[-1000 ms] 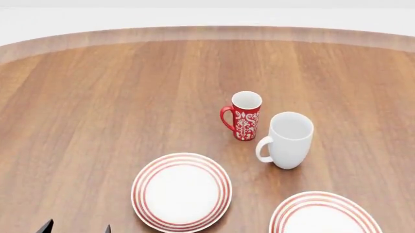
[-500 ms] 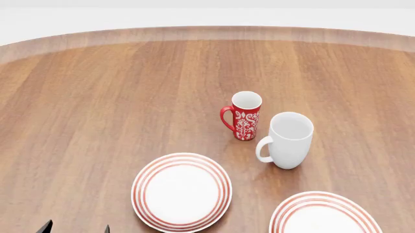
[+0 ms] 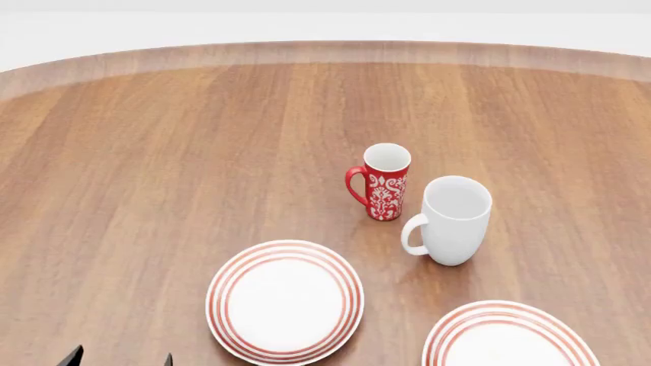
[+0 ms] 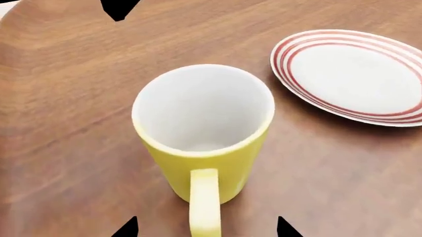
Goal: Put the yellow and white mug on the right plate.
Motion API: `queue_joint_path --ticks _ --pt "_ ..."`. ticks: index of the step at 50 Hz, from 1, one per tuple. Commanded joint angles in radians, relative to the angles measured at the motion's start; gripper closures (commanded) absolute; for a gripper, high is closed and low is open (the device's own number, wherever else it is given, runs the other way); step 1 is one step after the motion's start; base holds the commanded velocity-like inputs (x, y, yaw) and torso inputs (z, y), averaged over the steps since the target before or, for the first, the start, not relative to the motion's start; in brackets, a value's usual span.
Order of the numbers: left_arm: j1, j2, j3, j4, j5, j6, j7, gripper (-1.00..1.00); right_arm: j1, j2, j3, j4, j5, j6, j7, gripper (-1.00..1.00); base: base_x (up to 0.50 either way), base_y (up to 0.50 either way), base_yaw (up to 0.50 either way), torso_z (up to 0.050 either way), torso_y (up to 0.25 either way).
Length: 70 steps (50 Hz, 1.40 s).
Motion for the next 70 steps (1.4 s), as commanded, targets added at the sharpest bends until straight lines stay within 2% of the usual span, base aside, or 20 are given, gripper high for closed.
queue_joint_path --ticks 1,15,16,39,70 --pt "-0.002 -0.003 0.005 -0.003 -0.003 0.002 -0.003 -1.00 0.027 -0.026 -0.023 0.059 -0.016 -0.014 -0.013 -1.00 0.00 0.00 0.00 0.000 0.000" --pt "-0.003 -0.007 0.012 -0.005 -0.006 0.005 -0.008 -1.00 0.065 -0.054 -0.035 0.125 -0.023 -0.028 -0.025 -1.00 0.00 0.00 0.00 0.000 0.000" --pt "-0.004 -0.007 0.012 -0.005 -0.006 0.005 -0.008 -1.00 0.069 -0.056 -0.035 0.130 -0.023 -0.029 -0.026 1.00 0.00 0.00 0.00 0.000 0.000" --pt "-0.004 -0.014 0.021 0.002 -0.013 0.002 -0.018 -1.00 0.069 -0.054 -0.016 0.152 -0.004 -0.043 -0.011 1.00 0.00 0.00 0.00 0.000 0.000" --pt "-0.004 -0.022 0.036 0.002 -0.018 0.003 -0.029 -1.00 -0.044 0.075 0.109 -0.085 0.069 -0.019 0.110 1.00 0.00 0.00 0.00 0.000 0.000"
